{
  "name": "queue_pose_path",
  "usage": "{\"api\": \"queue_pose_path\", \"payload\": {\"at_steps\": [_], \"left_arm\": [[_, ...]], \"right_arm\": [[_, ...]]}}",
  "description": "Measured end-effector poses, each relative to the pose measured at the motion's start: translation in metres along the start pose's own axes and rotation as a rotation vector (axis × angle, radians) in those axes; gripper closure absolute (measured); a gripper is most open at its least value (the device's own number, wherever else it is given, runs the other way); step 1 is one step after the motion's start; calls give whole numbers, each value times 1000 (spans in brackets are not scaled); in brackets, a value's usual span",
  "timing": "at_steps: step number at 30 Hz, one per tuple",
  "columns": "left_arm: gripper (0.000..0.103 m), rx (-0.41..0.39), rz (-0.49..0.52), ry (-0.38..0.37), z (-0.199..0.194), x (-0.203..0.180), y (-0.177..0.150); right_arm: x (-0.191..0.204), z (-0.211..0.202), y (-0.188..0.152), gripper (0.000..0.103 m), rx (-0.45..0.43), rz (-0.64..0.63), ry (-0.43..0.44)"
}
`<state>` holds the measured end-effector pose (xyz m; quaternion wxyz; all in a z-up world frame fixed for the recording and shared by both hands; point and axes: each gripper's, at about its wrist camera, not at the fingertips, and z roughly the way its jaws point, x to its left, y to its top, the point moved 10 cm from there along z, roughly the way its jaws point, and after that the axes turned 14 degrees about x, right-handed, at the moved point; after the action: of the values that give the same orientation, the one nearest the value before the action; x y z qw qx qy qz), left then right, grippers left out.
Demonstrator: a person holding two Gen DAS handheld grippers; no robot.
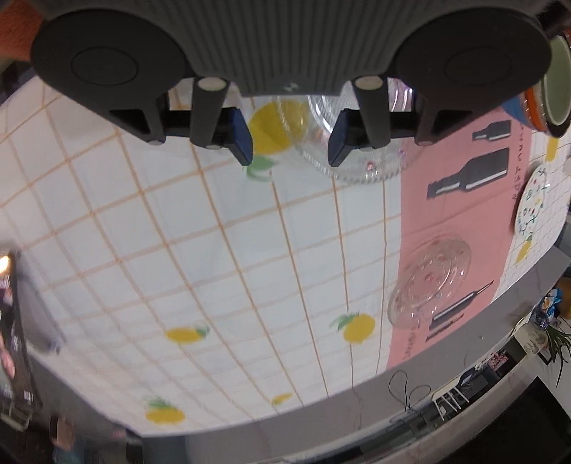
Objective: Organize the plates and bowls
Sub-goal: 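Move the left gripper to the other clear glass plate and grasp its rim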
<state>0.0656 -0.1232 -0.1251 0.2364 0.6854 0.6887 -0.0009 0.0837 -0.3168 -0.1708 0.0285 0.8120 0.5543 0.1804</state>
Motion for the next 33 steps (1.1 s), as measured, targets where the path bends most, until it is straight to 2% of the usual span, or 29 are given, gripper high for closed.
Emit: {"api": "queue_pose_path", "payload": {"at_steps": [6,9,12,15,18,23,27,28,33], "left_arm": [[70,27,-9,-65,-23,13,45],[70,4,31,-35,-34,17,75],[70,16,66,-36,-34,21,104],[70,16,101,26,-27,27,133],[70,2,147,90,-15,30,160],[70,77,160,65,26,35,187],[70,108,199,170,56,49,206],[70,116,201,174,63,52,210],[70,163,160,87,91,69,217]], "right_arm": [[5,6,34,57,-19,31,65],[14,10,52,57,-15,54,135],[35,15,67,57,-12,37,211],[54,19,85,57,-29,-7,221],[69,29,102,57,-19,-38,220],[84,50,125,59,8,-73,227],[88,71,145,63,49,-59,236],[89,76,149,64,62,-52,246],[92,92,164,68,87,-36,252]]}}
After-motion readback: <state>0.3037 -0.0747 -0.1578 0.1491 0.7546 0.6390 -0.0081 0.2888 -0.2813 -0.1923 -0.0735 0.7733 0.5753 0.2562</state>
